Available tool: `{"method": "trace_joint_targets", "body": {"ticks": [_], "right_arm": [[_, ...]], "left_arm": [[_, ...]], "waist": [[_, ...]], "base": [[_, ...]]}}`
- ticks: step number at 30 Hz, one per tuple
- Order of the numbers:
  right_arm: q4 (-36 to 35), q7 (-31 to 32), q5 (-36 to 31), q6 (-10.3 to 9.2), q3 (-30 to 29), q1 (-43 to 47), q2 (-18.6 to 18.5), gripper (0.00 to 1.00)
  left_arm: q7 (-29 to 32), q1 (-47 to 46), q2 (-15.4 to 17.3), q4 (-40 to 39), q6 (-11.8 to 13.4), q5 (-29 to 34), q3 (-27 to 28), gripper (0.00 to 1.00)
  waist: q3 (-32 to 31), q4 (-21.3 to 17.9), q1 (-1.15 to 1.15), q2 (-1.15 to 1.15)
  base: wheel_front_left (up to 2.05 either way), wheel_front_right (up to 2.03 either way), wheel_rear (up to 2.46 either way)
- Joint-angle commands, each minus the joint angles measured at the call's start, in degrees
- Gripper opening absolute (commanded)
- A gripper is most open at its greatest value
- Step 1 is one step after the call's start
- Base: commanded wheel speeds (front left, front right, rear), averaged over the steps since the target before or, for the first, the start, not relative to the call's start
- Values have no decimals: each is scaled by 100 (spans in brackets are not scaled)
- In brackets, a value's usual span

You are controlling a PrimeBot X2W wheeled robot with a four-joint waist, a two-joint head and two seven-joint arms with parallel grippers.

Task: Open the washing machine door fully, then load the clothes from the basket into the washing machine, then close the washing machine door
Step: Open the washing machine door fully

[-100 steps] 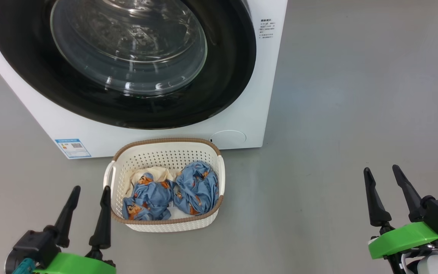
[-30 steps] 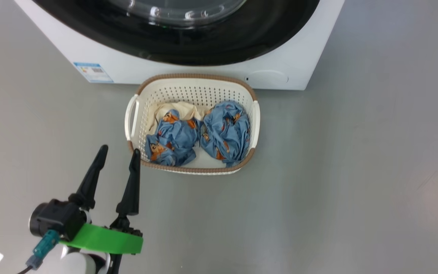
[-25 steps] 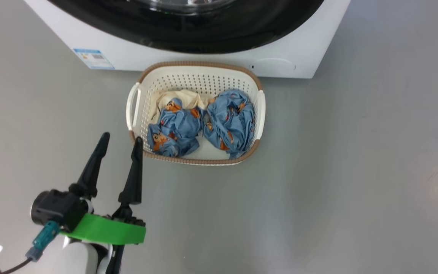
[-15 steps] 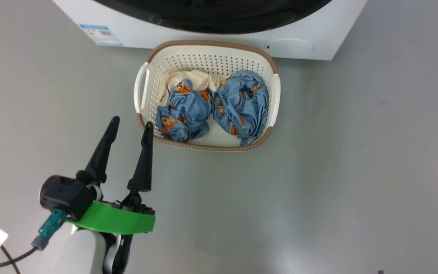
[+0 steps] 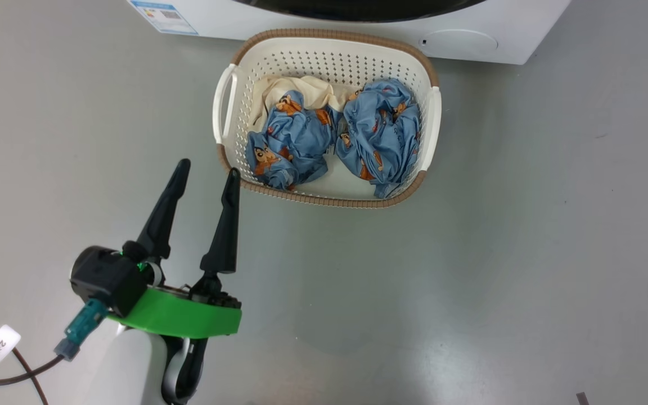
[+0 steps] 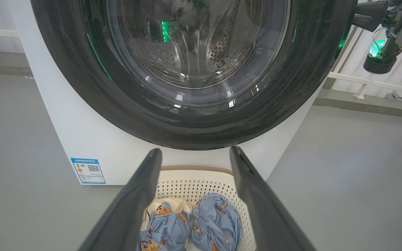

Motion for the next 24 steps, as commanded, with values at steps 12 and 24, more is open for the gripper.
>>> {"method": "trace_joint_targets", "body": {"ticks": [12,24], "right_arm": [[145,545,-286,9,-166,-73,284,0],[-269,1719,-150,9,-97,386,376,0]], "left_arm": [[-47,-98,102,-106,-17,-52,143,100],[-47,-65,101,-174,-17,0,202,100]], "waist": [[-112,16,0,0],[-226,-45,0,0]], "base": [[0,0,0],[0,0,0]]}}
